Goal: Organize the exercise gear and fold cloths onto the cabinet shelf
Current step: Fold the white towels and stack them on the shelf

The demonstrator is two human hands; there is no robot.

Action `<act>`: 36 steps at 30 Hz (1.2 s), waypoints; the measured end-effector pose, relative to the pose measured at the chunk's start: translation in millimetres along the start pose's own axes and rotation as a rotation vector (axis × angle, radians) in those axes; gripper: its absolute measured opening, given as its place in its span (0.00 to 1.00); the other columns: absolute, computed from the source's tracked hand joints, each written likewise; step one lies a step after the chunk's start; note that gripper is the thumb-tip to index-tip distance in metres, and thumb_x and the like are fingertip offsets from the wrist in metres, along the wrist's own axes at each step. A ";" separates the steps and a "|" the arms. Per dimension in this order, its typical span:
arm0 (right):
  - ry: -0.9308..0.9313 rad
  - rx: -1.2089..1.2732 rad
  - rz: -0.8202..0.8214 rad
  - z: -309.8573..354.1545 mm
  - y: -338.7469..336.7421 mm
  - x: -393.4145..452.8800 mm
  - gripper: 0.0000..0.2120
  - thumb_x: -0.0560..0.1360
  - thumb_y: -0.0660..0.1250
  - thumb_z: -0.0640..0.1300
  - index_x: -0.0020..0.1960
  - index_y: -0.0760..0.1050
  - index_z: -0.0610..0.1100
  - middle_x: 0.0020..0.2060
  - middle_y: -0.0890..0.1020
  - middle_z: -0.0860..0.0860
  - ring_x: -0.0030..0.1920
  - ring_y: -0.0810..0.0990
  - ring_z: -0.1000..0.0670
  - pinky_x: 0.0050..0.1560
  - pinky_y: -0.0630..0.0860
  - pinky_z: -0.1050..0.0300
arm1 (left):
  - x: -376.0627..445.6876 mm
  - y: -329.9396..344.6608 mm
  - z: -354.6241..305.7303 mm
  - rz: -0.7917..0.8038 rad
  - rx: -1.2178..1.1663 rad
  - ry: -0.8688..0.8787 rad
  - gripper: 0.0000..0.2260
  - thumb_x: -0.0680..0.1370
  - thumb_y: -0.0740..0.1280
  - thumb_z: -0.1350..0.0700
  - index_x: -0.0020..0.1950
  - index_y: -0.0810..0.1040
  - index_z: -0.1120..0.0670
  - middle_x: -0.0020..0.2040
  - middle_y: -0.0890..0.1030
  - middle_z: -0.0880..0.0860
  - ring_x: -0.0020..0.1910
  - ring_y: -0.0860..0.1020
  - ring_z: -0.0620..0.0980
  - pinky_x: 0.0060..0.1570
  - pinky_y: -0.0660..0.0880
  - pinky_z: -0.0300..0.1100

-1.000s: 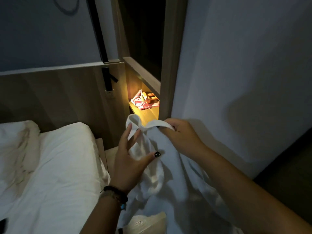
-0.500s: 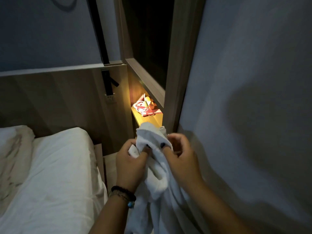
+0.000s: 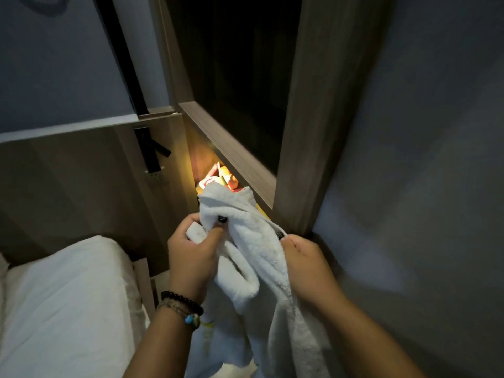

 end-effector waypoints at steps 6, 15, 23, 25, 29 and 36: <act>-0.004 0.111 -0.042 59.9 33.2 55.5 0.18 0.77 0.61 0.42 0.29 0.64 0.48 0.27 0.65 0.53 0.33 0.62 0.52 0.36 0.60 0.55 | 71.8 -14.1 14.1 0.053 -0.093 -0.106 0.10 0.69 0.72 0.46 0.41 0.81 0.51 0.37 0.83 0.49 0.35 0.80 0.41 0.31 0.75 0.33; 0.002 0.226 -0.029 81.0 81.3 127.2 0.17 0.70 0.62 0.57 0.34 0.71 0.43 0.32 0.71 0.47 0.35 0.68 0.49 0.38 0.64 0.51 | 158.1 -27.3 27.8 0.068 -0.123 -0.152 0.12 0.66 0.72 0.44 0.41 0.81 0.51 0.37 0.83 0.50 0.35 0.80 0.44 0.32 0.76 0.36; 0.116 0.298 0.124 60.8 113.8 182.9 0.12 0.74 0.63 0.48 0.35 0.76 0.43 0.31 0.75 0.49 0.34 0.70 0.50 0.37 0.66 0.52 | 225.2 -0.8 53.4 0.071 -0.058 -0.167 0.03 0.73 0.73 0.53 0.41 0.81 0.50 0.36 0.83 0.48 0.36 0.80 0.44 0.34 0.76 0.37; 0.132 0.264 0.154 56.4 124.1 193.4 0.13 0.76 0.61 0.47 0.35 0.74 0.42 0.31 0.75 0.49 0.34 0.71 0.50 0.37 0.66 0.52 | 240.3 7.6 59.3 0.098 -0.057 -0.169 0.02 0.73 0.73 0.53 0.41 0.82 0.47 0.37 0.83 0.47 0.36 0.81 0.43 0.34 0.76 0.36; 0.209 0.310 0.090 52.9 130.5 216.5 0.14 0.75 0.62 0.48 0.42 0.76 0.37 0.36 0.78 0.45 0.37 0.74 0.48 0.40 0.68 0.51 | 268.6 16.6 70.3 0.168 -0.052 -0.212 0.02 0.73 0.73 0.54 0.42 0.82 0.49 0.38 0.83 0.51 0.38 0.81 0.47 0.37 0.79 0.46; 0.312 0.318 -0.082 58.9 147.7 266.2 0.14 0.77 0.63 0.47 0.38 0.73 0.38 0.33 0.75 0.46 0.35 0.71 0.49 0.39 0.64 0.52 | 345.4 37.4 87.0 0.440 -0.029 -0.240 0.03 0.74 0.73 0.53 0.43 0.81 0.51 0.43 0.83 0.54 0.44 0.80 0.55 0.47 0.78 0.53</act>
Point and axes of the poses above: each hand's wrist, its own x-axis towards the middle knuckle, its own y-axis out of the palm, z = x × y, the point moved 3 cm from there along x, towards the middle knuckle
